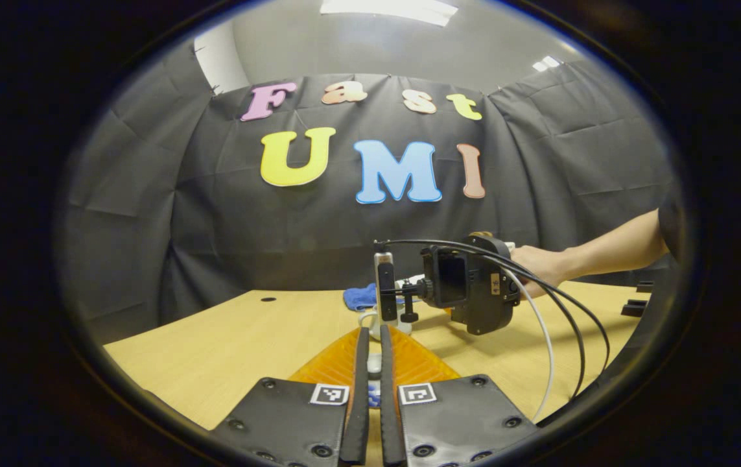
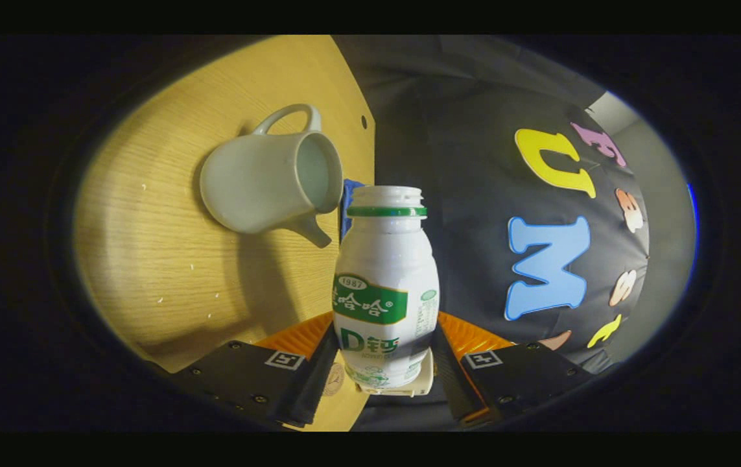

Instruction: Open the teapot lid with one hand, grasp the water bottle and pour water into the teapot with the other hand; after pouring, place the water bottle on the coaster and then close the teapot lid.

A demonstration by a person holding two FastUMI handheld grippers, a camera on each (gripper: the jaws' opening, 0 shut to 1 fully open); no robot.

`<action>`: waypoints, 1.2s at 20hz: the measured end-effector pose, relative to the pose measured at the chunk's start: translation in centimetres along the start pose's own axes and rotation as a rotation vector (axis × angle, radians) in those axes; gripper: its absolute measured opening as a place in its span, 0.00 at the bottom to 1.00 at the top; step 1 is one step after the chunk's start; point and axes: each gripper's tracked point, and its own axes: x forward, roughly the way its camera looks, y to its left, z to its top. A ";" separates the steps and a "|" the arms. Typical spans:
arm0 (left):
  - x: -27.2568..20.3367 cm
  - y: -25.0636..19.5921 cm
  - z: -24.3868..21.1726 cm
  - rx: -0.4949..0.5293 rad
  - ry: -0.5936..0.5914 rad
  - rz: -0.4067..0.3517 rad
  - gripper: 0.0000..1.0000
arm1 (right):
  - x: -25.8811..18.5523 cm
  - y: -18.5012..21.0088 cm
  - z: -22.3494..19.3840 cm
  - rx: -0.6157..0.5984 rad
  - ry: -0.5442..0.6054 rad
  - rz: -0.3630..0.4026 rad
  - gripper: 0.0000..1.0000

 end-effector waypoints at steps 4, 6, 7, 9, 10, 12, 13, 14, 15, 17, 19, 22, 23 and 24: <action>-0.1 -0.1 0.2 0.003 -0.002 -0.003 0.18 | 0.2 -0.5 0.2 -0.052 -0.005 -0.022 0.75; -0.1 -0.1 0.0 0.007 0.005 -0.005 0.18 | 0.3 -0.3 0.3 -0.066 -0.004 -0.014 0.75; -0.1 -0.2 0.1 0.008 0.004 -0.005 0.18 | 0.4 -0.3 0.4 -0.081 -0.004 -0.015 0.75; -0.2 -0.2 0.3 0.010 -0.002 -0.005 0.18 | 0.5 -0.4 0.4 -0.103 -0.004 -0.022 0.75; -0.2 -0.1 0.4 0.014 -0.004 -0.002 0.18 | 0.5 -0.5 0.5 -0.111 -0.004 -0.026 0.75; -0.3 0.0 0.3 0.013 -0.004 -0.002 0.18 | 0.7 -0.8 0.5 -0.130 -0.005 -0.034 0.75; -0.2 -0.1 0.3 0.012 -0.003 -0.003 0.18 | 0.7 -0.8 0.5 -0.138 -0.007 -0.036 0.75; -0.2 0.0 0.3 0.011 -0.002 -0.001 0.18 | 0.7 -1.0 0.6 -0.145 -0.009 -0.039 0.75; -0.2 0.1 0.3 0.011 -0.001 -0.001 0.18 | 0.6 -1.1 0.7 -0.152 -0.010 -0.043 0.75; -0.3 0.1 0.4 0.012 -0.005 0.001 0.18 | 0.7 -1.3 0.8 -0.165 -0.013 -0.048 0.75; -0.4 0.2 0.5 0.015 -0.010 0.006 0.18 | 0.8 -1.3 0.9 -0.183 -0.015 -0.048 0.75; -0.3 0.3 0.5 0.018 -0.007 0.011 0.18 | 0.8 -1.6 1.0 -0.200 -0.017 -0.057 0.75; -0.3 0.3 0.4 0.018 -0.007 0.010 0.18 | 0.9 -1.7 1.1 -0.205 -0.019 -0.060 0.75; -0.4 0.4 0.4 0.019 -0.007 0.010 0.18 | 0.9 -1.8 1.1 -0.208 -0.020 -0.063 0.75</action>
